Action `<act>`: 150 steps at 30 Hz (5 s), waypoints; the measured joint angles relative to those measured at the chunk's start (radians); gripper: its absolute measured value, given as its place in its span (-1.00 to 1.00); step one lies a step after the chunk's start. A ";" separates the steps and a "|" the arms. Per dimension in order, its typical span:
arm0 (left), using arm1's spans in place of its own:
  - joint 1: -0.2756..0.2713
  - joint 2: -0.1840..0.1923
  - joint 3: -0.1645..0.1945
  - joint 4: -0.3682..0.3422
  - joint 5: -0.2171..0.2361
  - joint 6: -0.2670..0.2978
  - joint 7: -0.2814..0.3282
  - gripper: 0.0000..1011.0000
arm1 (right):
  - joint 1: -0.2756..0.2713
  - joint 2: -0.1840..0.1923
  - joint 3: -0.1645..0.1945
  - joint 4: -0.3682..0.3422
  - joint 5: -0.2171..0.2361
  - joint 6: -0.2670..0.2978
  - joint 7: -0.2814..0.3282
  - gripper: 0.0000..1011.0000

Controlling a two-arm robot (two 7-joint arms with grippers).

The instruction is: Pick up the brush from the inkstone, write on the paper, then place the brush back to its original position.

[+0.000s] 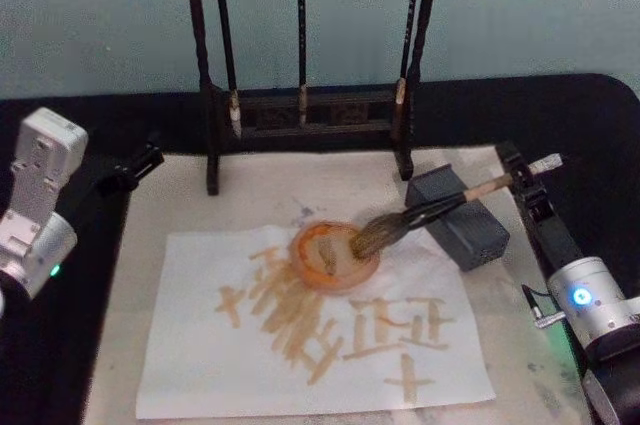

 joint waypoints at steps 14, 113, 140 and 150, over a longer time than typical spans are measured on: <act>0.000 0.000 0.000 0.000 0.000 0.000 0.000 0.98 | 0.031 0.018 -0.033 0.022 0.010 -0.009 -0.015 0.98; 0.000 0.000 0.000 0.000 0.000 0.000 0.000 0.98 | 0.077 0.173 -0.212 -0.290 -0.459 0.019 -0.016 -0.68; 0.000 0.000 0.000 0.000 0.000 0.000 0.000 0.98 | 0.173 0.280 -0.349 -0.437 -0.797 0.122 0.120 -0.68; 0.000 0.000 0.000 0.000 0.000 0.000 0.000 0.98 | 0.215 0.292 -0.392 -0.429 -0.831 0.148 0.197 -0.68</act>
